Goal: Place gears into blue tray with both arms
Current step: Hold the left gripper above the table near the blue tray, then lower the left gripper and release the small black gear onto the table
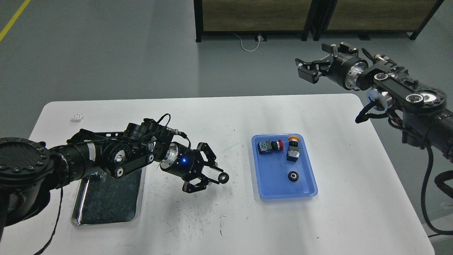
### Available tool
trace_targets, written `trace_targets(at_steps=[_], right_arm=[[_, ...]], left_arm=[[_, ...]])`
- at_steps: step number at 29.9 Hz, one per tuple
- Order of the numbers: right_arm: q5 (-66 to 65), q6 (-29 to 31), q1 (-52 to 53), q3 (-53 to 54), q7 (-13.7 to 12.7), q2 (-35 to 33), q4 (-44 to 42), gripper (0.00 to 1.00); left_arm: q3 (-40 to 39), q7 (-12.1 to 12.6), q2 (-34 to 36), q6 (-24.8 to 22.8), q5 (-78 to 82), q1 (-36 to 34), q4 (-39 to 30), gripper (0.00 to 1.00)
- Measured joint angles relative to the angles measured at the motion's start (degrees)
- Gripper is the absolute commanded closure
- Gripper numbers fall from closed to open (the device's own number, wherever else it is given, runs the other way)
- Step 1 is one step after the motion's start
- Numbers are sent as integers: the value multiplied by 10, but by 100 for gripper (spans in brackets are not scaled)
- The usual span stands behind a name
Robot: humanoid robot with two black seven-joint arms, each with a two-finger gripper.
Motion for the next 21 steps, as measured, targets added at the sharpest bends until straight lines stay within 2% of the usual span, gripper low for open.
trace_targets(at_steps=[21], right_arm=[[0, 0, -1, 0, -1, 0, 0, 3]], left_arm=[[-2, 0, 0, 0, -77, -6, 8, 68]])
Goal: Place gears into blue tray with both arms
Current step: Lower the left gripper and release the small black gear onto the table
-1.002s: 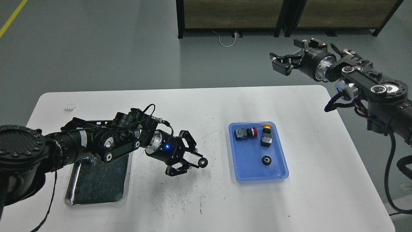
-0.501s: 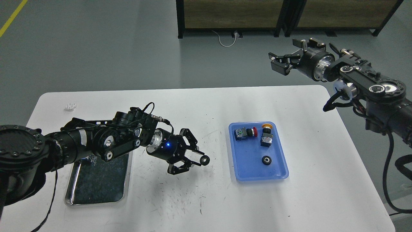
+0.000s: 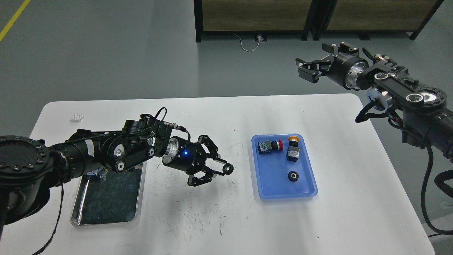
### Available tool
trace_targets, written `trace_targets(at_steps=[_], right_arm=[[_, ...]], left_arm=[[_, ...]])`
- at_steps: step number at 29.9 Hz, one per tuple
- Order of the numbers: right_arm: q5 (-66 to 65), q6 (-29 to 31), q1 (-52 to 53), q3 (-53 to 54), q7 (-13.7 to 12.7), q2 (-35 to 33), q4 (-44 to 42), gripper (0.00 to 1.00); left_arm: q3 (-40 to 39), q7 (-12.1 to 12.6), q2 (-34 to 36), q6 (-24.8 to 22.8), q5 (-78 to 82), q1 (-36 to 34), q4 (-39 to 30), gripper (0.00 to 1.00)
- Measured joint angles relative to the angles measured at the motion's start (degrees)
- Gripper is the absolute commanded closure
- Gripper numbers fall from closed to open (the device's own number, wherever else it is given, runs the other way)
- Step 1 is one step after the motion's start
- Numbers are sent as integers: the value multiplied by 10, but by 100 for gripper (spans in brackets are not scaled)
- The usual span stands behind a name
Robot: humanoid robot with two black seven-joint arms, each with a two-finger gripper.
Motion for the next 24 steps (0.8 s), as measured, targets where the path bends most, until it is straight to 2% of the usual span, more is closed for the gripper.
trace_targets(at_steps=[17, 24], right_arm=[[0, 0, 0, -8, 0, 1, 0, 3], [0, 0, -1, -13, 0, 0, 0, 3]], left_arm=[[-2, 0, 0, 0, -154, -1, -3, 68], [21, 0, 0, 0, -155, 2, -7, 68]])
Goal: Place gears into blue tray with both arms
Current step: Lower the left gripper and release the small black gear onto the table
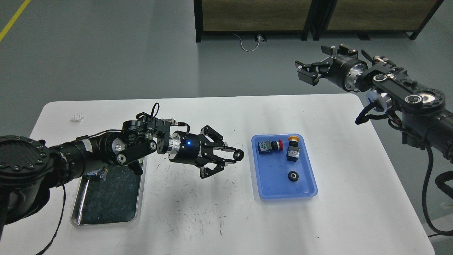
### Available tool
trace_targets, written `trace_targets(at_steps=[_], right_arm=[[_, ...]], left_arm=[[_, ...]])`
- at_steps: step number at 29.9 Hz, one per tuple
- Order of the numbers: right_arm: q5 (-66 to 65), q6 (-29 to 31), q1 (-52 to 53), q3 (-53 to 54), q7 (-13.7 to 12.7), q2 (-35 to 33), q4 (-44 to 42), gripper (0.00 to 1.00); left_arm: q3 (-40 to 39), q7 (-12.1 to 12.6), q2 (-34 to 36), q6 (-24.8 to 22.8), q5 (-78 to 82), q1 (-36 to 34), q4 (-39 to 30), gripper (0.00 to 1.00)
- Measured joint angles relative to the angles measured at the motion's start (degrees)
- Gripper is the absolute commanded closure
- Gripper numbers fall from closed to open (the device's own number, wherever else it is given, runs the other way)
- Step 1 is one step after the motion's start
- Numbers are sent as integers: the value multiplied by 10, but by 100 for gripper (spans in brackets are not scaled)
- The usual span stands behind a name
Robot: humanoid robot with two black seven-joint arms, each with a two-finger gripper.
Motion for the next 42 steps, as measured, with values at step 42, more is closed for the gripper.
trace_targets(at_steps=[42], right_arm=[[-1, 0, 0, -3, 0, 14, -10, 3]], left_arm=[[62, 8, 0, 0, 21, 33, -12, 50]])
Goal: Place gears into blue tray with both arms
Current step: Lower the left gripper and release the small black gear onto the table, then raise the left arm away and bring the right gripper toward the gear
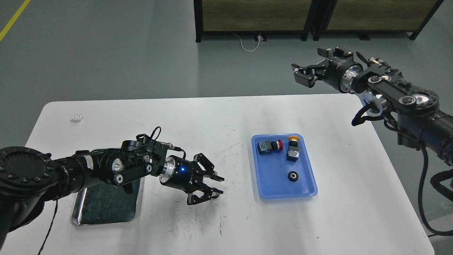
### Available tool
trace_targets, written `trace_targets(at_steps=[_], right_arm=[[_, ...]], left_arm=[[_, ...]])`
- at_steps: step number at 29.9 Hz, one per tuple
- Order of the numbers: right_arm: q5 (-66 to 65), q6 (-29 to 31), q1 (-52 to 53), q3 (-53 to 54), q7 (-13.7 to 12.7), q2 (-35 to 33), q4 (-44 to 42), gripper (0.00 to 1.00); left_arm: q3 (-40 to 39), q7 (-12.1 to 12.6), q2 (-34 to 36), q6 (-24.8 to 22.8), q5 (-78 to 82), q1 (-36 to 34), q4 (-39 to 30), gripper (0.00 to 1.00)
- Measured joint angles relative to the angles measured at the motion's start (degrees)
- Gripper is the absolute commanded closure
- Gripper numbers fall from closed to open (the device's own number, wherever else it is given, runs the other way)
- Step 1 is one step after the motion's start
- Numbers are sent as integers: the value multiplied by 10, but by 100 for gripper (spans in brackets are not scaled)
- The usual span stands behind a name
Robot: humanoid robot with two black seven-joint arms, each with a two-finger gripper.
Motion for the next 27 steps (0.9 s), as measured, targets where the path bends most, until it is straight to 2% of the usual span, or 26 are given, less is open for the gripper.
trace_targets(at_steps=[4, 7, 12, 18, 27], right_arm=[[0, 0, 0, 0, 0, 0, 0, 3], [0, 0, 0, 0, 1, 0, 1, 3], [0, 3, -6, -9, 2, -1, 4, 3], [-1, 9, -8, -23, 4, 0, 16, 3], [-4, 18, -23, -63, 7, 29, 64, 2]], left_arm=[[-4, 0, 0, 0, -9, 2, 1, 24], [-8, 0, 0, 0, -28, 7, 7, 12], [-10, 0, 0, 0, -105, 2, 35, 6], [-41, -1, 8, 0, -174, -27, 58, 3], [-142, 0, 181, 0, -181, -38, 61, 3]])
